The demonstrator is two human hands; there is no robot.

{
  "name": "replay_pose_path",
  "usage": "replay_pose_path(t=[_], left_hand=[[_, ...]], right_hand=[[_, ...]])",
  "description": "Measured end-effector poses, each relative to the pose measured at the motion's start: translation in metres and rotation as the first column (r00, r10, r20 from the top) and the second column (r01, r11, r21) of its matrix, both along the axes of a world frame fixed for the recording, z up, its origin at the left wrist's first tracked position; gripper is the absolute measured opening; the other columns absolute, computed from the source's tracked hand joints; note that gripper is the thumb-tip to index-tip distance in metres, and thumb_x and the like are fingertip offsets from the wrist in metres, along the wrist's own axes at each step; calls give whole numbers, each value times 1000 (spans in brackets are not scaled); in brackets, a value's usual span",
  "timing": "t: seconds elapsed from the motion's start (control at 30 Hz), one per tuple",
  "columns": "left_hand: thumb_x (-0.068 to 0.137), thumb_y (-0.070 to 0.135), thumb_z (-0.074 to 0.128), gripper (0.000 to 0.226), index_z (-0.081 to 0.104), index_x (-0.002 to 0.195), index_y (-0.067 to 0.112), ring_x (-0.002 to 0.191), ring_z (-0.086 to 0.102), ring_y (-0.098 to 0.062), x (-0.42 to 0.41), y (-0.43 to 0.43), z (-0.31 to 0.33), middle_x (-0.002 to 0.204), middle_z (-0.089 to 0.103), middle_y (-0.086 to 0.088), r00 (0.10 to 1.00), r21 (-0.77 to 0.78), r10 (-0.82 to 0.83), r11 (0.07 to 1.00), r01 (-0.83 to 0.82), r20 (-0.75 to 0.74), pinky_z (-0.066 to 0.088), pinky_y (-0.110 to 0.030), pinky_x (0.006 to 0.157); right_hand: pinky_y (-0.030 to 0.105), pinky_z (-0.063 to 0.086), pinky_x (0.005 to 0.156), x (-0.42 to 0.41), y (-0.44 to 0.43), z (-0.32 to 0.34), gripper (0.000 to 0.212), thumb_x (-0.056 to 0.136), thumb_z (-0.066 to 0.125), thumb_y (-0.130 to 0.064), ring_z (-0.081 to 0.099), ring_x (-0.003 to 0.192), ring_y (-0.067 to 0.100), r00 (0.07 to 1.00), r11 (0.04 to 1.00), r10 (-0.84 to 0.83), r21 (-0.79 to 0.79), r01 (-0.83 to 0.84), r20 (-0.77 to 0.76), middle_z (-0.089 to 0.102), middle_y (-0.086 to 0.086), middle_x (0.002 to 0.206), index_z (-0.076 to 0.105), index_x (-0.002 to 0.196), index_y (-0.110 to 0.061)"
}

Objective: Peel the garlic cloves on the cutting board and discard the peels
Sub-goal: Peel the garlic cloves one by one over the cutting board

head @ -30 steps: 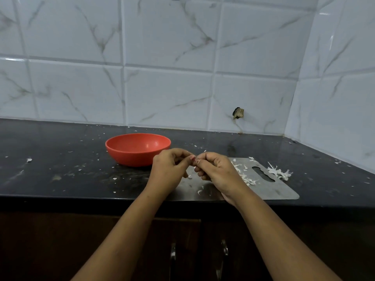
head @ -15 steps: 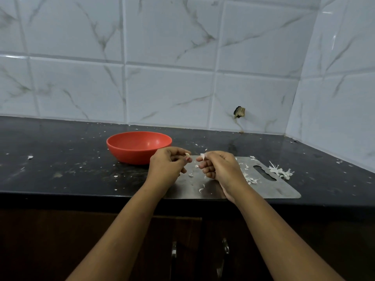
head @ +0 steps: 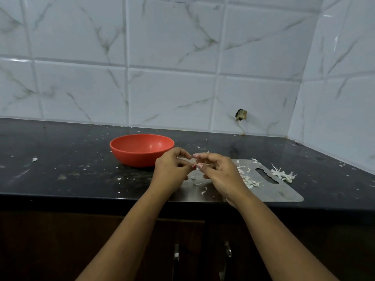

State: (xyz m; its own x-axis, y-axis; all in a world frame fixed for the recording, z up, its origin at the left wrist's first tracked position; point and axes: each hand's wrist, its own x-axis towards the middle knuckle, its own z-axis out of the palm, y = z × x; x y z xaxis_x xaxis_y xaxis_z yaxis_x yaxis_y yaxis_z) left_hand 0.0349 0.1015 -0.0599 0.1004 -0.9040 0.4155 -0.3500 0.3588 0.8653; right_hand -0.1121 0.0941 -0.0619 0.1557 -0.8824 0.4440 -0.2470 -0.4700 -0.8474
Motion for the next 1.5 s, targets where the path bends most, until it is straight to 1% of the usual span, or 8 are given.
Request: replay_pose_path(t=[0.23, 0.4, 0.5, 0.67, 0.77, 0.93, 1.23, 1.5], left_hand=[[83, 10, 72, 28, 50, 97, 18, 52, 59, 2, -1, 1, -2, 72, 73, -2, 991, -61, -31, 997, 39, 131, 45, -11, 56], [85, 9, 70, 14, 61, 96, 14, 52, 61, -2, 0, 2, 1, 78, 73, -2, 995, -20, -46, 999, 48, 92, 44, -10, 52], [85, 13, 71, 9, 68, 93, 12, 54, 63, -3, -2, 5, 3, 78, 73, 0, 991, -36, -81, 996, 85, 104, 45, -11, 51], [83, 15, 72, 5, 72, 88, 13, 52, 61, -3, -2, 4, 2, 71, 71, 3, 995, -61, -73, 995, 77, 70, 45, -15, 49], [84, 11, 70, 11, 73, 93, 18, 53, 62, -4, -1, 3, 2, 76, 73, 5, 994, -67, -95, 993, 99, 55, 44, -14, 49], [85, 10, 70, 15, 75, 97, 16, 52, 61, -5, -3, 2, 2, 73, 72, 7, 994, -79, -78, 993, 84, 78, 42, -12, 48], [81, 11, 74, 8, 75, 89, 14, 48, 56, 1, -3, 6, 3, 75, 70, 6, 992, -105, -25, 994, 39, 126, 44, -9, 49], [78, 9, 77, 8, 71, 80, 15, 59, 62, 0, -4, 6, 2, 78, 72, 1, 995, -94, -20, 995, 29, 100, 48, -12, 51]], right_hand=[[20, 53, 69, -1, -3, -3, 14, 86, 69, -2, 68, 77, 9, 996, 1000, 4, 23, -6, 90, 73, 1, 84, 71, 86, -16], [21, 53, 65, -2, -3, -3, 6, 84, 71, -2, 66, 67, 6, 987, 997, 4, 70, -15, 158, 70, 4, 73, 68, 87, -6], [19, 51, 59, -2, -3, -1, 8, 83, 72, -3, 62, 59, 6, 976, 995, -5, 98, -17, 218, 66, 3, 65, 66, 81, -6], [18, 49, 54, -3, -1, 1, 10, 82, 74, -7, 59, 56, 9, 966, 993, -6, 115, -24, 257, 64, 6, 62, 65, 78, -5], [16, 51, 55, -4, -1, 1, 4, 85, 70, -5, 60, 57, 8, 962, 992, 12, 119, -46, 271, 66, 6, 64, 69, 82, -2], [17, 53, 60, -4, -3, 0, 5, 89, 64, 0, 62, 60, 8, 965, 988, 43, 136, -80, 257, 68, 6, 67, 69, 89, 1], [18, 50, 59, 0, -5, -1, 10, 92, 63, -7, 63, 62, 7, 992, 993, -61, 112, 48, 111, 68, 3, 69, 68, 83, -8], [20, 47, 61, 0, -2, -1, 19, 96, 54, -11, 56, 59, 5, 998, 994, -67, 87, 68, -4, 60, -2, 67, 60, 78, -17]])
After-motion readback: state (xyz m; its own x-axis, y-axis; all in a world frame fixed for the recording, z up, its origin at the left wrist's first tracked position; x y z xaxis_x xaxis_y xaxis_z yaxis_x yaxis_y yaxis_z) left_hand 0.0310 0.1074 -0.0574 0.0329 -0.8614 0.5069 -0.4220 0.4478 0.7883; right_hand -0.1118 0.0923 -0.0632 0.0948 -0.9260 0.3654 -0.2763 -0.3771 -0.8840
